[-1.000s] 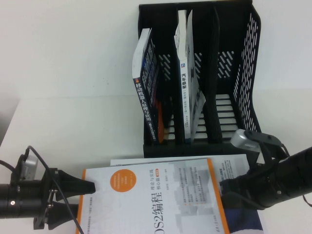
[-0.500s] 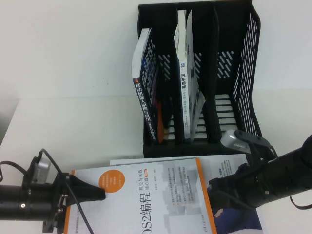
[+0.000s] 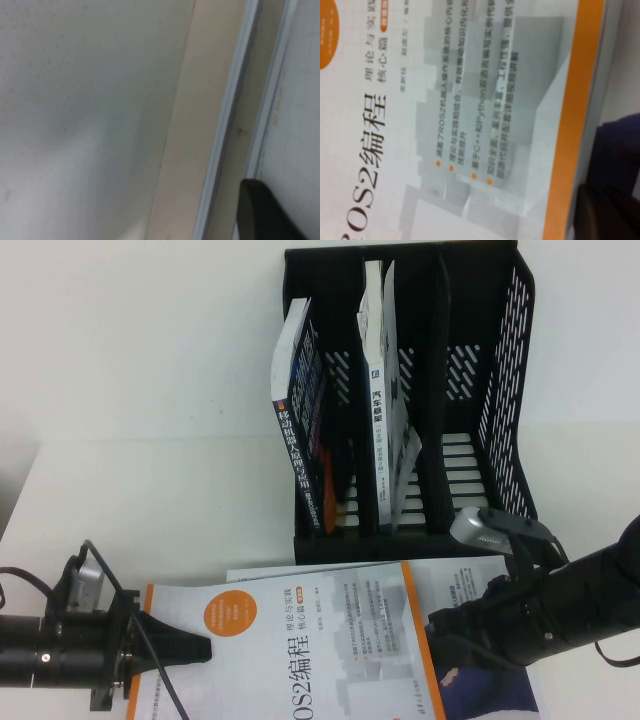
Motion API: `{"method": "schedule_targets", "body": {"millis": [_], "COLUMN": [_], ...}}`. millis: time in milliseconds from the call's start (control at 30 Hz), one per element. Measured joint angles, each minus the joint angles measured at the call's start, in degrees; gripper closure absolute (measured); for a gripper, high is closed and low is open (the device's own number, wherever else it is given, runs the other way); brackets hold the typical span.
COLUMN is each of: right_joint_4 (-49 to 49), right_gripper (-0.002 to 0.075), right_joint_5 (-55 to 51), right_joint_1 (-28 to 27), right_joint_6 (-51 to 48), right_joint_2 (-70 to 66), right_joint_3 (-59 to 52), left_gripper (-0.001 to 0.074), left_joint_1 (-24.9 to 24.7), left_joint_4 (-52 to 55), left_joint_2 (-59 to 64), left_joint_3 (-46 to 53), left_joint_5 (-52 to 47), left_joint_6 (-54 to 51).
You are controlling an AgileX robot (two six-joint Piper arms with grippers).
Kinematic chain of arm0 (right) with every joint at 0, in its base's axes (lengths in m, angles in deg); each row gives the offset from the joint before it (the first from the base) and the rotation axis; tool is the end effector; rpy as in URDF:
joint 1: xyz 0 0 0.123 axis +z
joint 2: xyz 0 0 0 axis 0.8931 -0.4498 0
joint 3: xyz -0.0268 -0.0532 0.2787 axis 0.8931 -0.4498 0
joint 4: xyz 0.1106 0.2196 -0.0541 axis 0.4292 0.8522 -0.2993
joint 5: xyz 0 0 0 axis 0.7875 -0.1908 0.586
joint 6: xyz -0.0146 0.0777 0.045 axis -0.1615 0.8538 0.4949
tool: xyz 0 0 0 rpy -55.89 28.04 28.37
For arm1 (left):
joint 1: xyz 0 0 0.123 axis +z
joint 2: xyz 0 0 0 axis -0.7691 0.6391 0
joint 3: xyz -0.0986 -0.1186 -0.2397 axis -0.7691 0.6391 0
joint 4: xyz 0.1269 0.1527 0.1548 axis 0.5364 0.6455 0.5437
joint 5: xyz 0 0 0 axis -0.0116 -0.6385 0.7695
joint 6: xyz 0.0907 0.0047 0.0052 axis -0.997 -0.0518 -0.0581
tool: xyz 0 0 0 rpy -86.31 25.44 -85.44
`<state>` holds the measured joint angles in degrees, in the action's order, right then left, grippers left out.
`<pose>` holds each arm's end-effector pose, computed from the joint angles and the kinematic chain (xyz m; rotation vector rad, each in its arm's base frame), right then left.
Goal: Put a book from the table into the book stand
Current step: Push book with right arm, then pick up the book with your left arm
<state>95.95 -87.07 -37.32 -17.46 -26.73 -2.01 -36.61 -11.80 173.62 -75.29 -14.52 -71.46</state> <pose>0.2551 0.1642 0.1594 -0.2242 2.7416 0.8000 0.2622 -0.0210 0.1210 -0.4228 2.5621 -1.6490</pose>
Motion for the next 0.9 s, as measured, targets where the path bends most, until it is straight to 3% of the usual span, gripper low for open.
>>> {"method": "schedule_targets", "body": {"millis": [433,900], "right_joint_4": [-5.1,-36.9], "right_gripper": [0.0725,0.0726], "right_joint_5": [0.8,-3.8], "right_joint_1": [0.5,-5.2], "right_joint_6": [1.1,20.8], "right_joint_2": [1.4,19.5], "right_joint_3": [0.1,-0.6], "left_gripper": [0.063,0.0631], "left_joint_1": [2.2,2.0], "left_joint_4": [6.1,10.1], "left_joint_2": [-11.3,-35.5], "left_joint_3": [-2.5,-3.9], "left_joint_5": [0.9,1.4], "left_joint_6": [8.6,20.6]}}
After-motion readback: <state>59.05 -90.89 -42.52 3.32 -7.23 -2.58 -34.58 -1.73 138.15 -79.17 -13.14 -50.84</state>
